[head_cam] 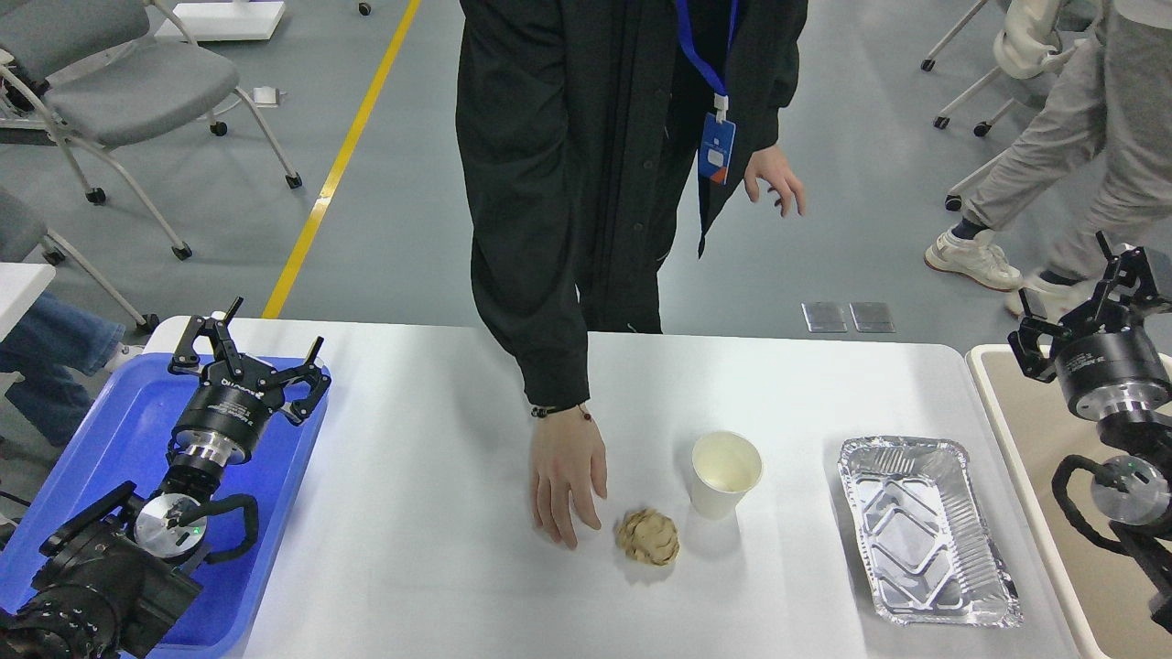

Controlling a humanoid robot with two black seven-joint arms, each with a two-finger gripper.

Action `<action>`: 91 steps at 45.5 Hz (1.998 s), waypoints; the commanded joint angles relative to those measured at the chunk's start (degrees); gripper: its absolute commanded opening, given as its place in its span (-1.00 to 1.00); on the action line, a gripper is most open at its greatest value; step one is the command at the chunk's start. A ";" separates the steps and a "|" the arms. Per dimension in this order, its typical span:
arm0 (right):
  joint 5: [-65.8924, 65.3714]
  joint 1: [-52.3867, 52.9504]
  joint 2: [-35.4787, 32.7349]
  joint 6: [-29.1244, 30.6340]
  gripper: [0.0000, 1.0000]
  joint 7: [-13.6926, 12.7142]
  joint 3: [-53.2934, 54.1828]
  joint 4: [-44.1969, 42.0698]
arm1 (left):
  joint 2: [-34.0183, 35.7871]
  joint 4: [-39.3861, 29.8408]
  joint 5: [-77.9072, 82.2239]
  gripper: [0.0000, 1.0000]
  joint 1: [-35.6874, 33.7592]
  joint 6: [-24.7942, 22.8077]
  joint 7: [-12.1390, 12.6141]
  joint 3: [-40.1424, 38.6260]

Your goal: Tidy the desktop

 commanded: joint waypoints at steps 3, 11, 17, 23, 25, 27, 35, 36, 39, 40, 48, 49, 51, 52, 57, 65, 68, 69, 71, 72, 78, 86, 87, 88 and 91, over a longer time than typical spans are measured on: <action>0.02 0.09 -0.05 0.00 1.00 0.00 -0.01 0.00 | 0.09 0.03 0.00 1.00 0.00 0.00 0.10 0.00; 0.02 0.09 -0.05 0.00 1.00 0.00 -0.01 0.00 | 0.00 -0.06 0.00 1.00 0.00 0.00 0.01 0.00; 0.02 0.09 -0.05 0.00 1.00 0.00 -0.01 0.00 | 0.00 -0.06 0.00 1.00 0.00 0.00 0.01 0.00; 0.02 0.09 -0.05 0.00 1.00 0.00 -0.01 0.00 | 0.00 0.03 0.00 1.00 0.00 0.00 0.01 0.00; 0.02 0.09 -0.05 0.00 1.00 0.00 -0.01 0.00 | 0.00 -0.06 0.00 1.00 0.00 0.00 0.01 0.00; 0.02 0.09 -0.05 0.00 1.00 0.00 -0.01 0.00 | 0.00 -0.06 0.00 1.00 0.00 0.00 0.01 0.00; 0.02 0.17 -0.05 0.00 1.00 0.00 0.08 -0.70 | 0.09 0.03 0.00 1.00 0.00 0.00 0.01 0.00; 0.02 0.17 -0.14 0.00 1.00 0.00 0.08 -0.79 | 0.00 -0.06 0.00 1.00 0.00 0.00 0.01 0.00; 0.02 0.17 -0.14 0.00 1.00 0.00 0.17 -0.79 | 0.00 0.03 0.00 1.00 0.00 0.00 0.01 0.00; 0.02 0.17 -0.14 0.00 1.00 0.00 0.17 -0.79 | 0.00 -0.06 0.00 1.00 0.00 0.00 0.01 0.00; 0.02 0.17 -0.14 0.00 1.00 0.00 0.17 -0.79 | 0.00 -0.06 0.00 1.00 0.00 0.00 0.01 0.00; 0.02 0.17 -0.05 0.00 1.00 0.00 0.17 -0.79 | 0.00 -0.06 0.00 1.00 0.00 0.00 0.01 0.00; 0.02 0.17 -0.05 0.00 1.00 0.00 0.17 -0.79 | 0.00 -0.06 0.00 1.00 0.00 0.00 0.01 0.00; 0.02 0.17 -0.05 0.00 1.00 0.00 0.25 -0.79 | 0.00 -0.06 0.00 1.00 0.00 0.00 0.01 0.00; 0.02 0.26 -0.05 0.00 1.00 0.00 0.34 -0.79 | 0.00 0.03 0.00 1.00 0.00 0.00 0.01 0.00; 0.02 0.44 -0.05 0.00 1.00 0.00 0.34 -0.79 | 0.00 -0.06 0.00 1.00 0.00 0.00 0.01 0.00; 0.11 0.35 0.04 0.00 1.00 0.00 0.34 -0.79 | 0.00 0.03 0.00 1.00 0.00 0.00 0.01 0.00; 0.11 0.35 -0.05 0.00 1.00 0.00 0.34 -0.79 | 0.00 -0.06 0.00 1.00 0.00 0.00 0.01 0.00; 0.11 0.18 0.04 0.00 1.00 0.00 0.26 -0.79 | 0.00 0.03 0.00 1.00 0.00 0.00 0.01 0.00; 0.11 0.17 0.04 0.00 1.00 0.00 0.17 -0.79 | 0.00 0.03 0.00 1.00 0.00 0.00 0.01 0.00; 0.11 0.26 1.00 -0.18 1.00 0.00 -0.36 -0.79 | 0.00 -0.06 0.00 1.00 0.00 0.00 0.01 0.00; 0.11 1.40 1.09 -0.09 1.00 -0.09 -0.54 -1.05 | 0.09 0.03 0.00 1.00 0.00 0.00 0.01 0.00; 0.11 1.93 1.09 -0.09 1.00 -0.09 -0.54 -1.05 | 0.00 0.03 0.00 1.00 0.00 0.00 0.01 0.00; 0.02 2.28 0.92 -0.09 1.00 -0.09 -0.62 -1.05 | 0.00 -0.06 0.00 1.00 0.00 0.00 0.01 0.00; -0.77 3.77 0.48 -0.44 1.00 -0.18 -1.41 -1.23 | 0.00 0.03 0.00 1.00 0.00 0.00 0.01 0.00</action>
